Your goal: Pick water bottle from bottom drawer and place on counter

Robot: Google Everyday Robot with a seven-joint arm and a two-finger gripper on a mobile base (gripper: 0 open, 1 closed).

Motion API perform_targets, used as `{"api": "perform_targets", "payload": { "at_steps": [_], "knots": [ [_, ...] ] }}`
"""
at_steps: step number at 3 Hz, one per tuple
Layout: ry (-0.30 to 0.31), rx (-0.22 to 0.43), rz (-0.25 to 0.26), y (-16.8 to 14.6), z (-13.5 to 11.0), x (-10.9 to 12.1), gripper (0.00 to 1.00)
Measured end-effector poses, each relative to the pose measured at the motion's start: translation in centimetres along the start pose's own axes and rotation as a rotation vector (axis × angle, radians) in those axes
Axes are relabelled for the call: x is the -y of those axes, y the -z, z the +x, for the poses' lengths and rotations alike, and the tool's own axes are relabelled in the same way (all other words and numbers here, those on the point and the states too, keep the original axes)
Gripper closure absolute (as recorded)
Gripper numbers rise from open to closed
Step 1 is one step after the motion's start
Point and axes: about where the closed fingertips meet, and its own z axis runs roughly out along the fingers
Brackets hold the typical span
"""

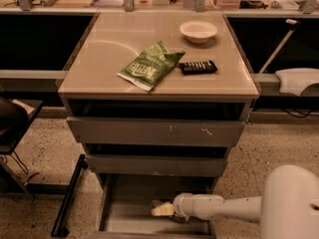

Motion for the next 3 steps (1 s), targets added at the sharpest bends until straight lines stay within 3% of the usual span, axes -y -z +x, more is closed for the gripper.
{"api": "perform_targets", "payload": {
  "at_steps": [1,2,3],
  "knots": [
    [-0.182,-0.084,0.016,-4.6,9.4,1.3,0.00],
    [-0.185,-0.082,0.016,-4.7,9.3,1.3,0.00],
    [-0.239,0.010,0.026,-5.4,6.9,1.1,0.00]
  ]
}}
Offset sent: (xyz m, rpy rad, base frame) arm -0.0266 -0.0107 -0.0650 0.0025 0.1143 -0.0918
